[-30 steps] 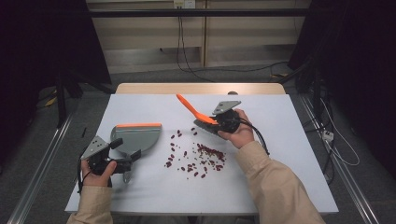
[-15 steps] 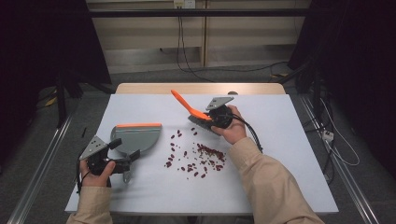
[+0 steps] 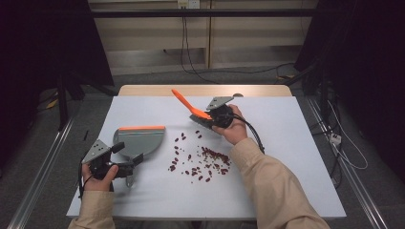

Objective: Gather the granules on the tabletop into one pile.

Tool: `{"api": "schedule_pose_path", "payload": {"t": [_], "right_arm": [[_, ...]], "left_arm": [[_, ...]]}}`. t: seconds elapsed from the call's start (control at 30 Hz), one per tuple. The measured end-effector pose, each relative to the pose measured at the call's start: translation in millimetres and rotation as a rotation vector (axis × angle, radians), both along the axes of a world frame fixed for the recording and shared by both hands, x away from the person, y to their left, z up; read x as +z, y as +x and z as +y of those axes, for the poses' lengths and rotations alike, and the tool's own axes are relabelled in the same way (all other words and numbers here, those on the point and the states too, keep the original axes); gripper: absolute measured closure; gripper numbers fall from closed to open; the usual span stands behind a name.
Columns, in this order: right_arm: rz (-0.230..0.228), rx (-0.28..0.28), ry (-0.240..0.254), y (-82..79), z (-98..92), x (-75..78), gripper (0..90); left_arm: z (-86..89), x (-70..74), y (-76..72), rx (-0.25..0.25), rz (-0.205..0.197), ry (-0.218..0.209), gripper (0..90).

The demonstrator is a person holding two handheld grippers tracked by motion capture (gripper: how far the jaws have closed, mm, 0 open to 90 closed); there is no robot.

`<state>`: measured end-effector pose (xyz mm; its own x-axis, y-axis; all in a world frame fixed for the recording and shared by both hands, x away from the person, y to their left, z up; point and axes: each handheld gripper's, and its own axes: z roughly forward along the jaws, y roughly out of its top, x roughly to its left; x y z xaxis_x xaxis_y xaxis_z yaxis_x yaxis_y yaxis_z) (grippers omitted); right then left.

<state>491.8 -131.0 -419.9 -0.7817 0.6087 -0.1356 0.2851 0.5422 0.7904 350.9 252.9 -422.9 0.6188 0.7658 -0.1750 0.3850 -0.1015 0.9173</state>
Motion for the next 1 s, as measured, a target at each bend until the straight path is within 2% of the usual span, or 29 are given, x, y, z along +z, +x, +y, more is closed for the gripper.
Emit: {"api": "schedule_pose_path", "payload": {"t": [0.23, 0.43, 0.73, 1.0], "right_arm": [[-0.040, 0.027, -0.029, 7.7, 17.9, -7.4, 71.6], [-0.026, 0.074, -0.033, 8.9, 23.0, -13.8, 71.6], [-0.009, 0.215, -0.099, -9.1, 24.9, -10.1, 71.4], [0.009, 0.292, -0.106, -34.9, 18.4, -6.8, 71.3]], "left_arm": [[2.3, 2.4, -0.3, 0.011, -0.006, -0.010, 5.9], [4.5, 2.5, -0.2, 0.013, -0.007, -0.013, 5.9], [5.6, 3.9, -1.7, 0.018, -0.011, -0.015, 5.9], [5.2, 4.1, -2.0, 0.016, -0.012, -0.011, 5.9]]}}
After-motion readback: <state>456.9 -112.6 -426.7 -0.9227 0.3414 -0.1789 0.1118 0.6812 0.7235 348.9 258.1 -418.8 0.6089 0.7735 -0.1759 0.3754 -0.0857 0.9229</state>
